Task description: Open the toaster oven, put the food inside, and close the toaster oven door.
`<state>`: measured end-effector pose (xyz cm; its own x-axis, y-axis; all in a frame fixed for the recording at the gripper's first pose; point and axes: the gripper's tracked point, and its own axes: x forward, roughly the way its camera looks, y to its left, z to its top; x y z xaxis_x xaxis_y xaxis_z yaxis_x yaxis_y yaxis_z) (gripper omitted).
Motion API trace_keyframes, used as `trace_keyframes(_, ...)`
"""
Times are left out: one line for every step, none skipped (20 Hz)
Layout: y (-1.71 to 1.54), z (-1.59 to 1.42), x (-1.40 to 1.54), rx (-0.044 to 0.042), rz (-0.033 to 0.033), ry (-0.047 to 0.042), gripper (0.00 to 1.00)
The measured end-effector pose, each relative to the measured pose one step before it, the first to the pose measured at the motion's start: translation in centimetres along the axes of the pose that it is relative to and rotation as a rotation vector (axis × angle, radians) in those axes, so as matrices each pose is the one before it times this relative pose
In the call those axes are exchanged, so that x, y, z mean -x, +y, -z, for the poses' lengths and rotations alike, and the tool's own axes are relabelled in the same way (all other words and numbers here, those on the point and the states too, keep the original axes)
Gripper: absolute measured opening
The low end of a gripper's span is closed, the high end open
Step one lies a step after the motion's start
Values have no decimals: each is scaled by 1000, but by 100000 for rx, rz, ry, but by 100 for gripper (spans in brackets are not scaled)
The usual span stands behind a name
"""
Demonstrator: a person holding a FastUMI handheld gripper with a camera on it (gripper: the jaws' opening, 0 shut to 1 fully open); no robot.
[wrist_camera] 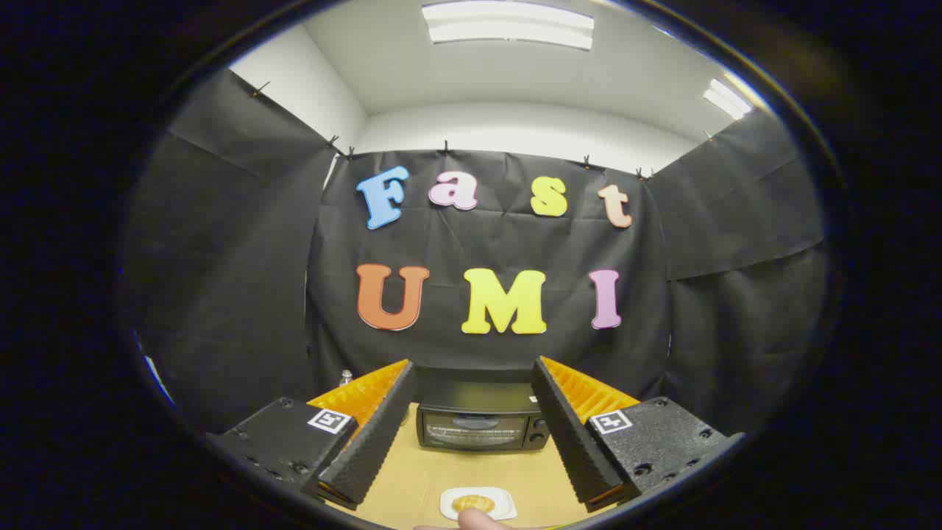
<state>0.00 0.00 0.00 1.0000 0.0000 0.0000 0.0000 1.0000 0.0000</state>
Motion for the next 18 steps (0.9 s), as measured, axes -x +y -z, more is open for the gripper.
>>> trace_keyframes(-59, -18, 42, 20, 245, -554, 100)
trace_keyframes(42, -111, 45, -421, 154, -487, 100)
trace_keyframes(-90, -60, 81, -390, 460, -435, 100)
trace_keyframes(-43, -60, 28, -389, 236, -395, 100)
trace_keyframes(-95, -25, -30, -214, 180, -397, 100)
trace_keyframes(-4, -39, -11, -70, 42, -64, 100)
trace_keyframes(-12, 83, 25, -42, 14, 59, 100)
trace_keyframes(54, -41, 27, -7, -144, -193, 100)
trace_keyframes(153, 21, -55, 36, -183, 38, 100)
trace_keyframes(39, -70, -29, 211, -137, -32, 100)
trace_keyframes(84, 151, 10, 251, -260, 74, 100)
trace_keyframes(27, -30, -25, 33, -25, 175, 100)
trace_keyframes(-28, 90, -5, -84, -55, 313, 100)
trace_keyframes(96, -14, -32, -146, -206, 333, 100)
trace_keyframes(-9, 190, -63, -138, -112, 300, 100)
trace_keyframes(-40, 2, -68, -122, 100, 210, 100)
trace_keyframes(-58, 123, -148, -196, 144, 205, 100)
trace_keyframes(-80, 64, -77, -208, 33, 109, 100)
